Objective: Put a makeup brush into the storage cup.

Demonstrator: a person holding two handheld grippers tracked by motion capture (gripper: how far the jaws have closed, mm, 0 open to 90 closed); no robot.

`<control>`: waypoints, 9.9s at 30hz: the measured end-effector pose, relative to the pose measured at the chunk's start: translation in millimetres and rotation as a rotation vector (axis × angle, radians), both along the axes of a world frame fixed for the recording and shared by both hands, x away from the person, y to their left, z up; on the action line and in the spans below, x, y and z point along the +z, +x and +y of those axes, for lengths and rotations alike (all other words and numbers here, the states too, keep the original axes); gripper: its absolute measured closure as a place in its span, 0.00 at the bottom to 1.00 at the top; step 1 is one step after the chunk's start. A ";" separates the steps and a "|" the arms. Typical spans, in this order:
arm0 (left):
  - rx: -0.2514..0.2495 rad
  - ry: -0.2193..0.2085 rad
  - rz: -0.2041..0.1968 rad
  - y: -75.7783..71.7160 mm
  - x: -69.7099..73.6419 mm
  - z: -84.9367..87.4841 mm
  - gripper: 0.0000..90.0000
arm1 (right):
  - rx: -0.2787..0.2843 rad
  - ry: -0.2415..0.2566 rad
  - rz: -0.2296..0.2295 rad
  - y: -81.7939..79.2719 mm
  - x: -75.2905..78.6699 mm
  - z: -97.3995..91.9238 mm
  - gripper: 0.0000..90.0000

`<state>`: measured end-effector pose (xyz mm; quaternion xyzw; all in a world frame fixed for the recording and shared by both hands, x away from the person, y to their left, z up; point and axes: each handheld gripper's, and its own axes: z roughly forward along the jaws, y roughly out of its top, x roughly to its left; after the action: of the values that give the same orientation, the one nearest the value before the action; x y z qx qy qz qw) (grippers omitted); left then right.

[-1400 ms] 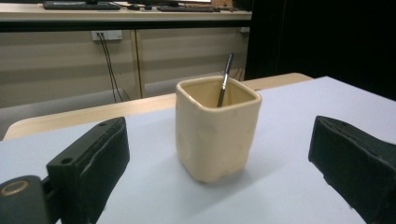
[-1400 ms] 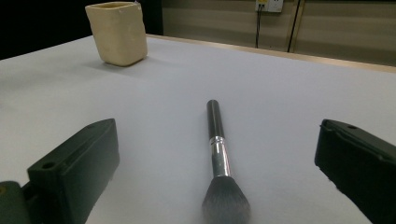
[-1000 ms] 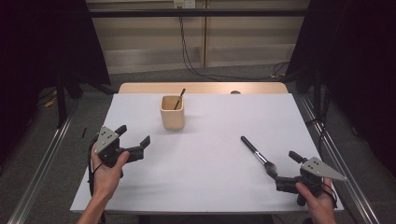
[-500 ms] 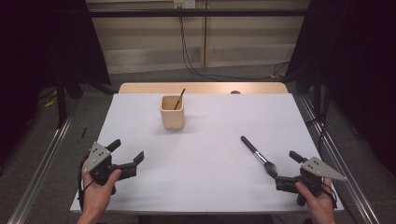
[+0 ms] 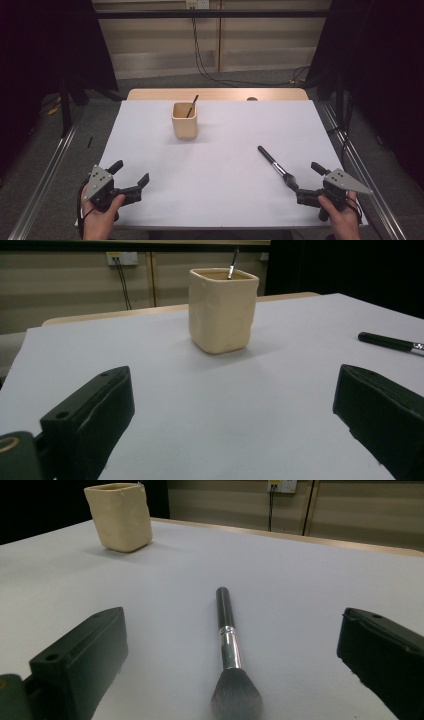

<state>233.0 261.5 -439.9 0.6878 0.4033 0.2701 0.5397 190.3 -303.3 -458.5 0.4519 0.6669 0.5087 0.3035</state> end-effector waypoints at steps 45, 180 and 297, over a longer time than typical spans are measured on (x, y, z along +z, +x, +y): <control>-0.012 0.010 -0.020 -5.8 -2.0 5.0 0.03 | 0.057 0.011 -0.056 58.0 45.5 23.7 0.00; 0.001 0.026 -0.002 -3.1 -3.3 12.1 0.04 | 0.258 -0.506 0.997 153.9 21.1 41.0 0.80; -0.452 0.133 0.003 15.9 40.2 -97.2 0.02 | 0.781 -0.170 0.338 90.2 58.7 130.4 0.79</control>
<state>248.9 164.4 -399.7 0.7951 0.2209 0.1673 0.5395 280.5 -172.9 -399.7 0.2160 0.8678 0.4474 0.0109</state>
